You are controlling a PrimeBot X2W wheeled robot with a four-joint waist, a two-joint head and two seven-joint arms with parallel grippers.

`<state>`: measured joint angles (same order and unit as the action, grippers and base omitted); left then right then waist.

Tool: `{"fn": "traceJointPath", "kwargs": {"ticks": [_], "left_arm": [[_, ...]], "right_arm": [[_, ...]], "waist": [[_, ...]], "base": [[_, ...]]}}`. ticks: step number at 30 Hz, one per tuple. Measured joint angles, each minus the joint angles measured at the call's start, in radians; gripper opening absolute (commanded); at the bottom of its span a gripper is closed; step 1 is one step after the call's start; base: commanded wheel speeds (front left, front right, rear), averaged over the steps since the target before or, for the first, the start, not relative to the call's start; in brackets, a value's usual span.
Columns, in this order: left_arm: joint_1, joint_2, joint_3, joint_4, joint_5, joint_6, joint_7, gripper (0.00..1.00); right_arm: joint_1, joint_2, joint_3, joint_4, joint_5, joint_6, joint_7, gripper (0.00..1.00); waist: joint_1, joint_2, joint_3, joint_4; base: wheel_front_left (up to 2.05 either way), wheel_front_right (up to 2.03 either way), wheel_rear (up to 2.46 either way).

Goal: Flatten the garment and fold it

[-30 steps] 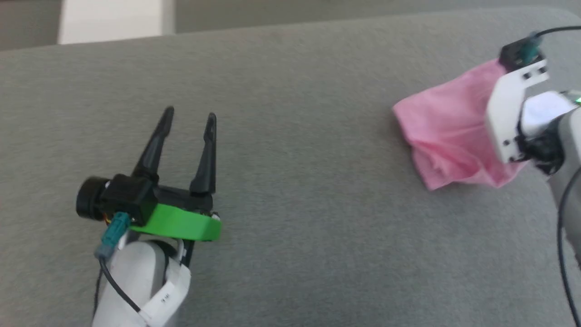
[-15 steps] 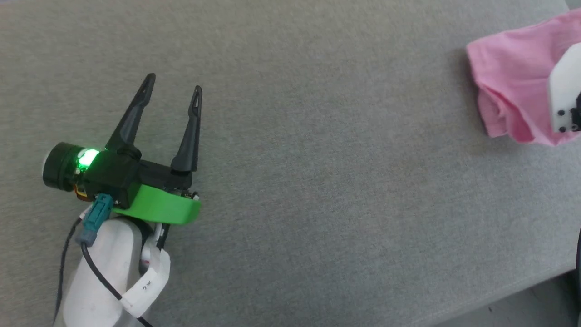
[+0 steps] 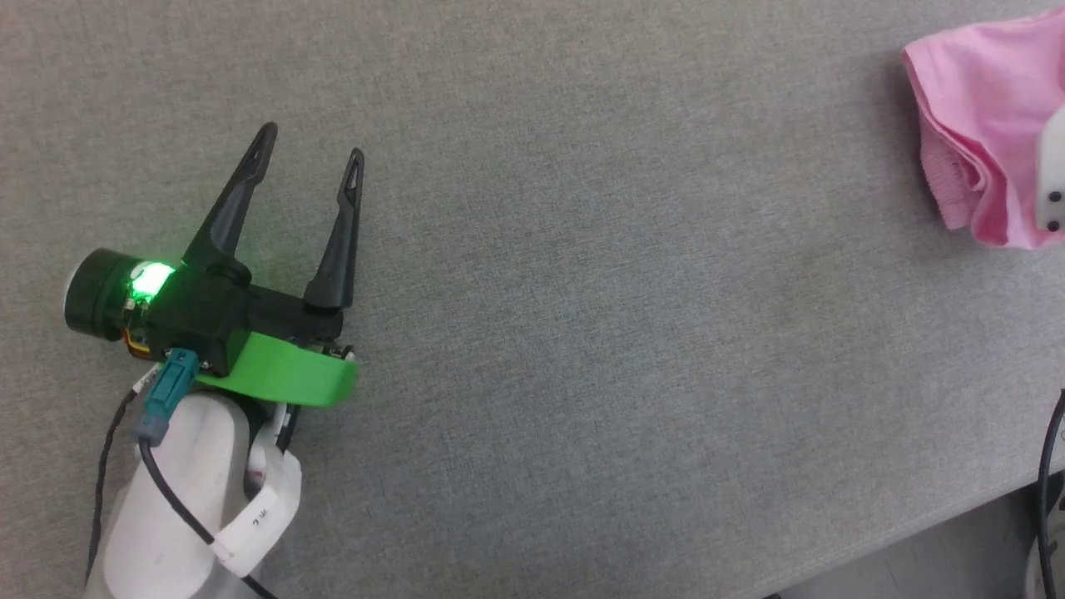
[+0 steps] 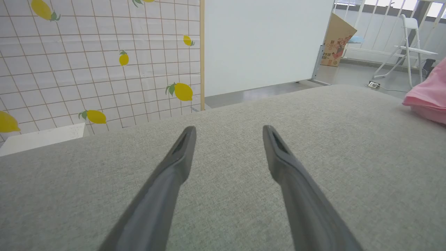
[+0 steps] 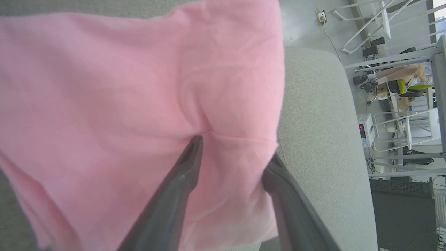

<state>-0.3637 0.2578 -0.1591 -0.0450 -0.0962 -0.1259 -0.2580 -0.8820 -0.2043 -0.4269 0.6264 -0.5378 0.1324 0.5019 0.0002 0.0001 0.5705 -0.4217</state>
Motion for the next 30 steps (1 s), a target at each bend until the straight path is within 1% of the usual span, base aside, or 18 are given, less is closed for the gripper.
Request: {"fn": "traceJointPath", "kwargs": {"ticks": [3,7,8,11,15,17,21,25,30], "left_arm": [[0.006,-0.016,-0.003,0.017,-0.009,0.005,0.000,1.00],[0.028,-0.052,-0.005,0.037,-0.028,0.007,0.000,1.00],[0.064,-0.092,0.005,0.055,-0.057,0.008,0.000,1.00],[0.092,-0.116,0.016,0.075,-0.064,0.008,0.000,1.00],[0.119,-0.140,0.024,0.102,-0.073,0.008,0.000,1.00],[0.133,-0.152,0.030,0.114,-0.079,0.008,0.000,1.00],[0.156,-0.172,0.035,0.134,-0.082,0.006,0.000,1.00],[0.174,-0.188,0.045,0.146,-0.089,0.004,0.000,1.00],[0.198,-0.198,0.058,0.152,-0.095,0.003,0.000,1.00]], "right_arm": [[0.000,-0.007,-0.011,0.005,-0.029,0.000,-0.058,1.00],[0.003,-0.001,-0.023,0.008,-0.004,0.000,-0.160,1.00],[0.033,0.015,-0.028,0.004,0.077,0.000,-0.276,1.00],[0.076,0.033,-0.003,-0.008,0.147,0.000,-0.366,1.00],[0.141,0.050,0.064,-0.046,0.252,0.000,-0.482,1.00],[0.190,0.054,0.109,-0.081,0.311,0.000,-0.544,1.00],[0.296,0.063,0.147,-0.170,0.426,0.000,-0.636,1.00],[0.426,0.074,0.184,-0.279,0.491,0.000,-0.703,1.00],[0.576,0.093,0.238,-0.413,0.524,0.000,-0.741,1.00]], "waist": [[0.0000,0.0000,-0.028,0.005],[-0.0001,0.0000,-0.082,0.019],[-0.0001,0.0000,-0.147,0.038],[-0.0002,0.0000,-0.194,0.056],[-0.0002,0.0000,-0.252,0.086],[-0.0002,0.0000,-0.282,0.107],[-0.0003,0.0000,-0.329,0.155],[-0.0003,0.0000,-0.370,0.210],[-0.0003,0.0000,-0.414,0.276]], "base": [[0.00,0.00,0.00],[0.00,0.00,0.00],[0.00,0.00,0.00],[0.00,0.00,0.00],[0.00,0.00,0.00],[0.00,0.00,0.00],[0.00,0.00,0.00],[0.00,0.00,0.00],[0.00,0.00,0.00]]}}
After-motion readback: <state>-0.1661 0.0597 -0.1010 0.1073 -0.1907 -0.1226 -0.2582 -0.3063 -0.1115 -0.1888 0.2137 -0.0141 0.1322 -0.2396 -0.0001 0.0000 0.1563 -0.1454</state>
